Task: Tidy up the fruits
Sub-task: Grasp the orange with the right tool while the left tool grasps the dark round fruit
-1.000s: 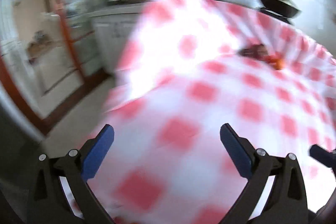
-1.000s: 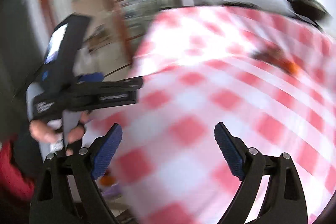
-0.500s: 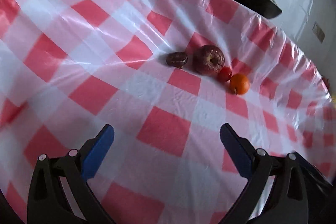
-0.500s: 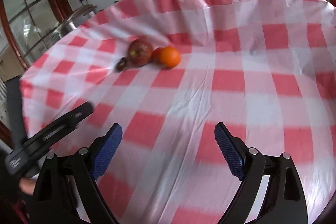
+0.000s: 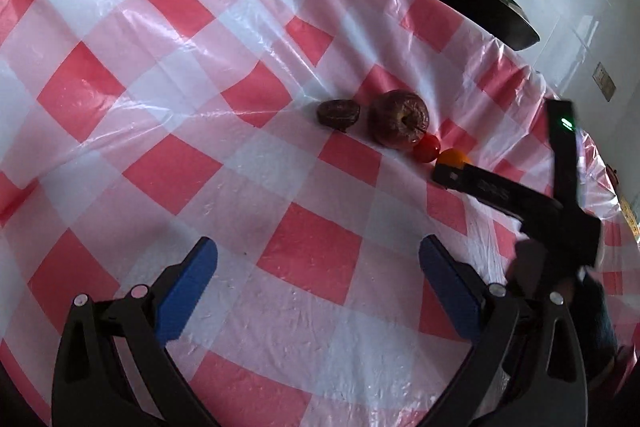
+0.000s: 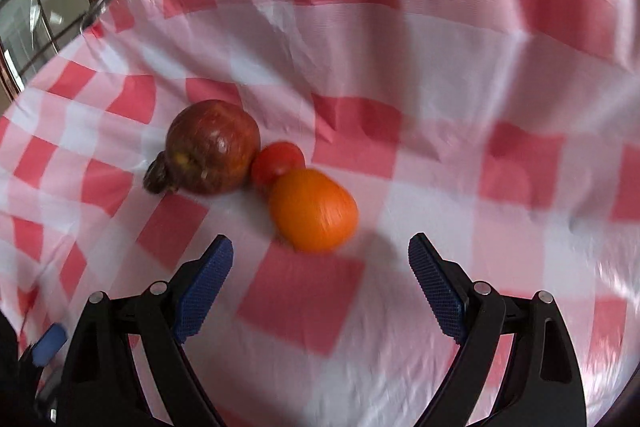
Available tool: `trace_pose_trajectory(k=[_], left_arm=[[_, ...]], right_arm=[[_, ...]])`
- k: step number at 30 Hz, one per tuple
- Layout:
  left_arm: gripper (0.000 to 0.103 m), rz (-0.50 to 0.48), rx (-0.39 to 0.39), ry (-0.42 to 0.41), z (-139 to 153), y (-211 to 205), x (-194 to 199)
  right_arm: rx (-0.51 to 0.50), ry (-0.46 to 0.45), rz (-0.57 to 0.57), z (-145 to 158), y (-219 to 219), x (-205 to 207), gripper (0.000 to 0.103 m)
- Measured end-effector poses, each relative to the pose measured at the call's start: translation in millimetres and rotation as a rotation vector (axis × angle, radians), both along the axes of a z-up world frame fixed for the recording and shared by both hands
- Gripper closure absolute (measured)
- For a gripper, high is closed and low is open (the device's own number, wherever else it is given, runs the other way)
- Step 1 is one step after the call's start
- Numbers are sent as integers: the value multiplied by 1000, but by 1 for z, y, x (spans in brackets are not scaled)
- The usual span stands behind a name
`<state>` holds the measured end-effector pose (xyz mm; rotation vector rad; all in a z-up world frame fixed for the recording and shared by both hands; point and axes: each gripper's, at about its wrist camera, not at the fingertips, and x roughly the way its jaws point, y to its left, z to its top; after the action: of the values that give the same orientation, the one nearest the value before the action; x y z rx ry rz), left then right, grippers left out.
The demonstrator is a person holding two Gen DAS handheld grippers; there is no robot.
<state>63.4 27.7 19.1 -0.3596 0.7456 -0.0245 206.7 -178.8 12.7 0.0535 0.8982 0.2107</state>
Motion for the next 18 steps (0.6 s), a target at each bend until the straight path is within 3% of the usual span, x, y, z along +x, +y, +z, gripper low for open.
trace_pose_trajectory(k=[5,9,11,18], left_arm=[[2,-4,5,3,0,-1,1],[2,3,1,4,0,1,1],[2,5,-1,4,0,1,0],[2,12,-2,7,0,2,-1]], right_arm=[[-22,30,32,-6,8,24,17],[-82,-6,58,-5,14,19,59],[-84,-8,47,-4,12,11,59],[124,-69,-105,3,-24,-62,59]])
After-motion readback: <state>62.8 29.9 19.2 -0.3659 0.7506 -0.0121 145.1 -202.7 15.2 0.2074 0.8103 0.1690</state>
